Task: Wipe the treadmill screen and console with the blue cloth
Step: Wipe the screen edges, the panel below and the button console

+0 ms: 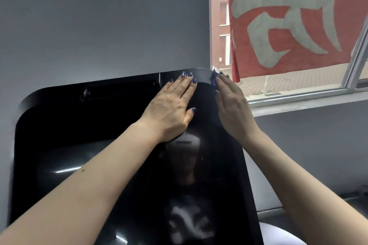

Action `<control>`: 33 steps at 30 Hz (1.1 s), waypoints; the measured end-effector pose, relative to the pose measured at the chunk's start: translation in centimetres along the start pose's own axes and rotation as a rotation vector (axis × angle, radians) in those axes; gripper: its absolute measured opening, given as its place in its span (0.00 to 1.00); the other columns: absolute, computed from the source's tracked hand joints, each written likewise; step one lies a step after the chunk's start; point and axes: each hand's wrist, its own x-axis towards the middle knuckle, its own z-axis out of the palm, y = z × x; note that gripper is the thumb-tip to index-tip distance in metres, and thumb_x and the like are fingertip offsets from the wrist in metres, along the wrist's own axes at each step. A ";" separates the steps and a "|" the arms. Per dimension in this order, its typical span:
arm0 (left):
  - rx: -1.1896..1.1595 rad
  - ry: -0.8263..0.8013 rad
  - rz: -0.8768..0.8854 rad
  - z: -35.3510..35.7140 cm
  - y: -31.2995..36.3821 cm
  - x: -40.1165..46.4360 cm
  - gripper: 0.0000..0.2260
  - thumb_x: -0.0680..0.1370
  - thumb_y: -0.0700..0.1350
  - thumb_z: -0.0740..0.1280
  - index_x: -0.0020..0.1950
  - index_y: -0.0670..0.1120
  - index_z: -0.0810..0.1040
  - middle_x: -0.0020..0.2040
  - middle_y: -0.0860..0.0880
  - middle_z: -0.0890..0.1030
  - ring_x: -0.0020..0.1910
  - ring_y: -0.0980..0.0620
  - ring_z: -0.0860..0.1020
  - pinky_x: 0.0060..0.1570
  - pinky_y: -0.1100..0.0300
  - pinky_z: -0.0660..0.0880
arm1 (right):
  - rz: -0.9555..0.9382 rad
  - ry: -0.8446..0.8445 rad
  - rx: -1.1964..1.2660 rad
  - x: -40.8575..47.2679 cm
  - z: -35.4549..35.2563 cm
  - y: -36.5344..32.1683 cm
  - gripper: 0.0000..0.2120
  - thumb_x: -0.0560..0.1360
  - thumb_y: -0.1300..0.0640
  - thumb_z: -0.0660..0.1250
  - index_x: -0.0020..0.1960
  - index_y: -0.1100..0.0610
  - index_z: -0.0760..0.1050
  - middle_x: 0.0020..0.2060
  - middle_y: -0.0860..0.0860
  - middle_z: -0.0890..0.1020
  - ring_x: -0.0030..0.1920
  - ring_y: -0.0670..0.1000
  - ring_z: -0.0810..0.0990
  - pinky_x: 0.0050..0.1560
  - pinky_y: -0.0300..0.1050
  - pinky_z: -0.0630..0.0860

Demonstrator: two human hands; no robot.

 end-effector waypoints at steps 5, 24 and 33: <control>-0.004 0.004 -0.005 0.1 -0.1 -0.1 0.35 0.77 0.60 0.40 0.81 0.45 0.45 0.82 0.46 0.45 0.81 0.51 0.42 0.78 0.56 0.39 | 0.030 -0.027 0.017 0.2 -0.7 0.4 0.21 0.82 0.59 0.54 0.74 0.63 0.66 0.73 0.58 0.68 0.75 0.54 0.64 0.74 0.39 0.56; -0.081 0.087 -0.248 -2.2 -7.2 -6.7 0.40 0.74 0.66 0.38 0.81 0.45 0.45 0.82 0.50 0.43 0.79 0.56 0.39 0.75 0.60 0.37 | -0.007 0.024 -0.087 1.0 0.0 0.2 0.19 0.83 0.58 0.55 0.73 0.59 0.69 0.73 0.54 0.69 0.77 0.51 0.60 0.76 0.44 0.54; -0.081 0.070 -0.284 -1.5 -8.1 -6.8 0.43 0.71 0.67 0.36 0.82 0.45 0.50 0.82 0.49 0.49 0.81 0.54 0.45 0.77 0.59 0.39 | 0.050 -0.042 -0.158 4.3 0.2 -1.7 0.18 0.84 0.56 0.55 0.71 0.60 0.71 0.72 0.56 0.70 0.74 0.55 0.66 0.71 0.44 0.60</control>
